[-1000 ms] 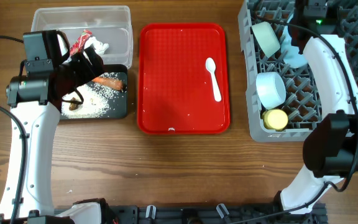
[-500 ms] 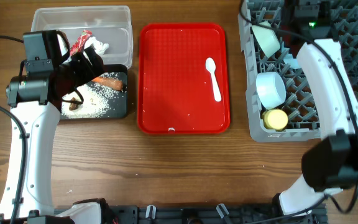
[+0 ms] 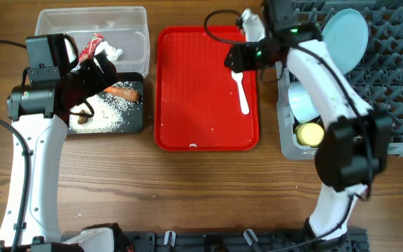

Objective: Sort waste into correct bins and load items into the dishwasher rack
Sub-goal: 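Reach the right gripper to the white spoon and grasp it, then carry the white spoon right and drop it into the rack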

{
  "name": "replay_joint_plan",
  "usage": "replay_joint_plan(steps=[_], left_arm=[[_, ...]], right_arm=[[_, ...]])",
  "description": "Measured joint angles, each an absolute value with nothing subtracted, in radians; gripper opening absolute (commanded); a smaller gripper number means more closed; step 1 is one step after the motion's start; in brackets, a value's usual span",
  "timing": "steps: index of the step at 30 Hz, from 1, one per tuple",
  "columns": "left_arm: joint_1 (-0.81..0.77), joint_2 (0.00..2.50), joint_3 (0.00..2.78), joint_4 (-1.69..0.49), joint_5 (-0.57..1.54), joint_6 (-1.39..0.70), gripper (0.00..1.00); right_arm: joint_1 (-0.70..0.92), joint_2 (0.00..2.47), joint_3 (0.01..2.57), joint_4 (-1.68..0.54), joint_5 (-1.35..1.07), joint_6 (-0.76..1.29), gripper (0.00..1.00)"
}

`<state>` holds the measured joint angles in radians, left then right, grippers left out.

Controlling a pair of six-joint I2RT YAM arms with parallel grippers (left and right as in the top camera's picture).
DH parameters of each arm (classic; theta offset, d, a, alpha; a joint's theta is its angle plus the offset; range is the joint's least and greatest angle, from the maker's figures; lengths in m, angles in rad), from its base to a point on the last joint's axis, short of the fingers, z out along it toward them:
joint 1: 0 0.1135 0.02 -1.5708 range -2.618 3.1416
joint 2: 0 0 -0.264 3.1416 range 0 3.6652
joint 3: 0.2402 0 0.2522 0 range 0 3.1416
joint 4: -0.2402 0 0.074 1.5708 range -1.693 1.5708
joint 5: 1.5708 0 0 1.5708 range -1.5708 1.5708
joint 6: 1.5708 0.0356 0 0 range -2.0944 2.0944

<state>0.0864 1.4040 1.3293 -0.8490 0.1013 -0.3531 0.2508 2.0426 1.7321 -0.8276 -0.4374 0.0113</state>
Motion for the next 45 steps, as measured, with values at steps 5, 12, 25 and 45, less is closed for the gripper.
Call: replay_joint_plan(steps=[5,12,25,45], left_arm=[[0.086,1.404,1.329,-0.849,0.101,-0.353,1.00],[0.086,1.404,1.329,-0.849,0.101,-0.353,1.00],[0.086,1.404,1.329,-0.849,0.101,-0.353,1.00],[0.086,1.404,1.329,-0.849,0.101,-0.353,1.00]], right_arm=[[0.252,2.150,1.732,-0.868,-0.447,0.041,0.47],[0.252,2.201,1.732,-0.868,-0.362,0.064,0.46],[0.250,2.268,1.728,-0.830,-0.302,0.083,0.37],[0.250,2.268,1.721,-0.788,-0.344,0.102,0.04]])
